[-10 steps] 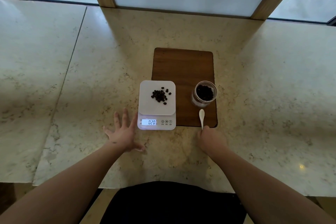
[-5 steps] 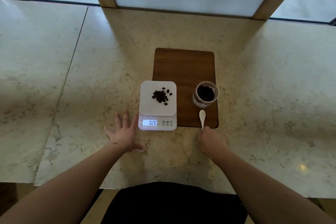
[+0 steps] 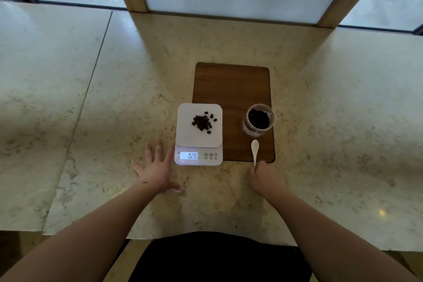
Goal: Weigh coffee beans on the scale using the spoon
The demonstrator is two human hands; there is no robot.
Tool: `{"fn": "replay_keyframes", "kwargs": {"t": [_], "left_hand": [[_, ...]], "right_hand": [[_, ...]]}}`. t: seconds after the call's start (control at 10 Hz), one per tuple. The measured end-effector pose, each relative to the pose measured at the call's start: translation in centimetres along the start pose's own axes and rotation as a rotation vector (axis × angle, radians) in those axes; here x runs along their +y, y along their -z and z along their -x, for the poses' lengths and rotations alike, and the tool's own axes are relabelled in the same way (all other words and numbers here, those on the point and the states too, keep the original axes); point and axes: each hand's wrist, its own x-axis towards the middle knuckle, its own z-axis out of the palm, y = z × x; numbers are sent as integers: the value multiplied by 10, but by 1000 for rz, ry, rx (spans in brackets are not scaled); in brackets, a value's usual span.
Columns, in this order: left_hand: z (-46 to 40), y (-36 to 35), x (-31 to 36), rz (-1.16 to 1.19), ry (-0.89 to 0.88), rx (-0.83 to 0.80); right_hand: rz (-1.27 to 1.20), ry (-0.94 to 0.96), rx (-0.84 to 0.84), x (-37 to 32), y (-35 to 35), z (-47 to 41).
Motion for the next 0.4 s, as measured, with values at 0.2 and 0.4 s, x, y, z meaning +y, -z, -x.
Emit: {"fn": "replay_keyframes", "kwargs": {"t": [0.2, 0.4], "left_hand": [[3, 2, 2, -69, 9, 5], [-3, 42, 14, -89, 83, -41]], "right_hand": [[-85, -21, -99, 3, 3, 5], [-49, -252, -360, -29, 25, 13]]}}
